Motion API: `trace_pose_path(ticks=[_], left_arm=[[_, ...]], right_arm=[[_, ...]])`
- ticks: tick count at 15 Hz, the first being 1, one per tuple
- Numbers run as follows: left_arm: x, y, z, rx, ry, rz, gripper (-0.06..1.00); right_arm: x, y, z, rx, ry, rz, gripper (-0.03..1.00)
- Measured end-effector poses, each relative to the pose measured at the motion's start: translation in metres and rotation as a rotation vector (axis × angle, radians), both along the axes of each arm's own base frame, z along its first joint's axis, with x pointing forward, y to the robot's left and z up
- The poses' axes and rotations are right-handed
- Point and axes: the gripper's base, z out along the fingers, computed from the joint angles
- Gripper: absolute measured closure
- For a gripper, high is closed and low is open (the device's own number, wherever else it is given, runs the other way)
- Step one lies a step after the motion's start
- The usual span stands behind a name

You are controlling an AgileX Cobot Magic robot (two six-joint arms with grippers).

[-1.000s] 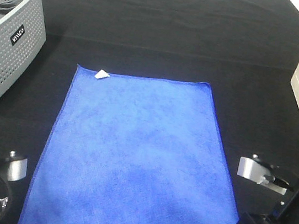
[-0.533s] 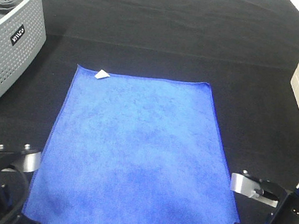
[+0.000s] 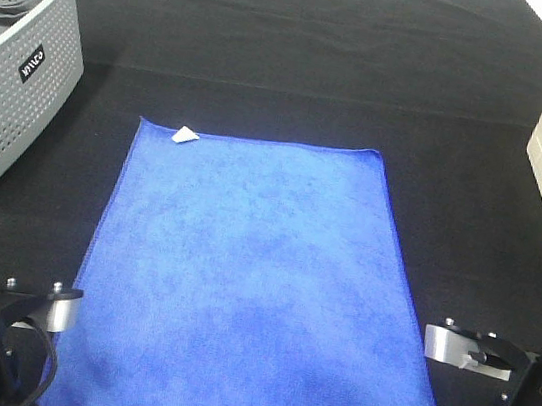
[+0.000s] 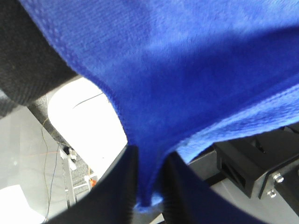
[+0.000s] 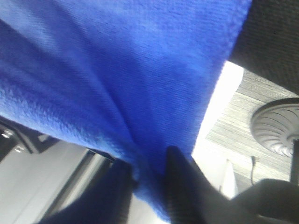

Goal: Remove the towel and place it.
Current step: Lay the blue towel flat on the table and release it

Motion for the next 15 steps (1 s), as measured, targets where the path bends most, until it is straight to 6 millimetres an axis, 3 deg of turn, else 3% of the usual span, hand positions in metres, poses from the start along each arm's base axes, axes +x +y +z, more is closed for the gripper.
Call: trace_pose_path(ticks=[5, 11, 13, 15], left_arm=[[-0.001, -0.002, 0.001, -0.014, 0.015, 0.025, 0.36], [-0.003, -0.005, 0.003, -0.039, 0.047, 0.042, 0.33], [-0.005, -0.004, 0.004, -0.043, 0.073, 0.037, 0.33], [-0.005, -0.004, 0.012, -0.061, 0.047, 0.031, 0.33]], right_arm=[[-0.001, 0.001, 0.0, 0.008, 0.008, -0.018, 0.44], [-0.001, 0.002, 0.003, 0.019, 0.028, -0.019, 0.38], [0.007, 0.005, 0.014, 0.04, -0.029, -0.015, 0.38], [0.017, 0.008, 0.037, 0.078, -0.152, -0.012, 0.38]])
